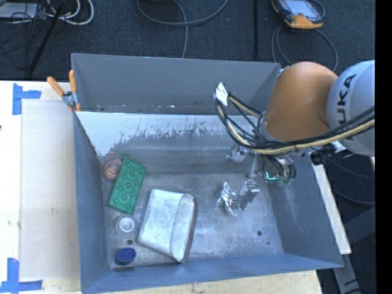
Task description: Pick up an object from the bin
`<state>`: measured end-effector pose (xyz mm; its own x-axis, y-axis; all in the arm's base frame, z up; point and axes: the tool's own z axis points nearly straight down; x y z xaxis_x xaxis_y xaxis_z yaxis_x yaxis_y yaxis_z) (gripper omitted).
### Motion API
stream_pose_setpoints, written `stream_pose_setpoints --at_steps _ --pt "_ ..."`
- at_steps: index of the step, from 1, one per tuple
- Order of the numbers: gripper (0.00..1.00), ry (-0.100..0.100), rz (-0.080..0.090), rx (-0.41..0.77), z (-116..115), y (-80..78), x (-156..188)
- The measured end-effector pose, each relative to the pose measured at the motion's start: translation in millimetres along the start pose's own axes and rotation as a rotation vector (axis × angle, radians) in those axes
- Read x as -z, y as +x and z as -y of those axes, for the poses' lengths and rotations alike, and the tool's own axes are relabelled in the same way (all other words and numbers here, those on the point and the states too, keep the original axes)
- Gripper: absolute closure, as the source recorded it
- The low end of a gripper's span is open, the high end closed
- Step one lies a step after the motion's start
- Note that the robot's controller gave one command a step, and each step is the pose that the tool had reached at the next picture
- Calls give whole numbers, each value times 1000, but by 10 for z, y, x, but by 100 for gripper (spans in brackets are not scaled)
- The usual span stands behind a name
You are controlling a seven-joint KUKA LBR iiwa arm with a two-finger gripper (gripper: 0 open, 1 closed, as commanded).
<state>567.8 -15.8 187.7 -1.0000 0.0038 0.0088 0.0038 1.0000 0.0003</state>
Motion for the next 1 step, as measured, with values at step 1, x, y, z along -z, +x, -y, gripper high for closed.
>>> stream_pose_setpoints --at_steps 1 --pt "0 1 10 450 359 -142 -1158"
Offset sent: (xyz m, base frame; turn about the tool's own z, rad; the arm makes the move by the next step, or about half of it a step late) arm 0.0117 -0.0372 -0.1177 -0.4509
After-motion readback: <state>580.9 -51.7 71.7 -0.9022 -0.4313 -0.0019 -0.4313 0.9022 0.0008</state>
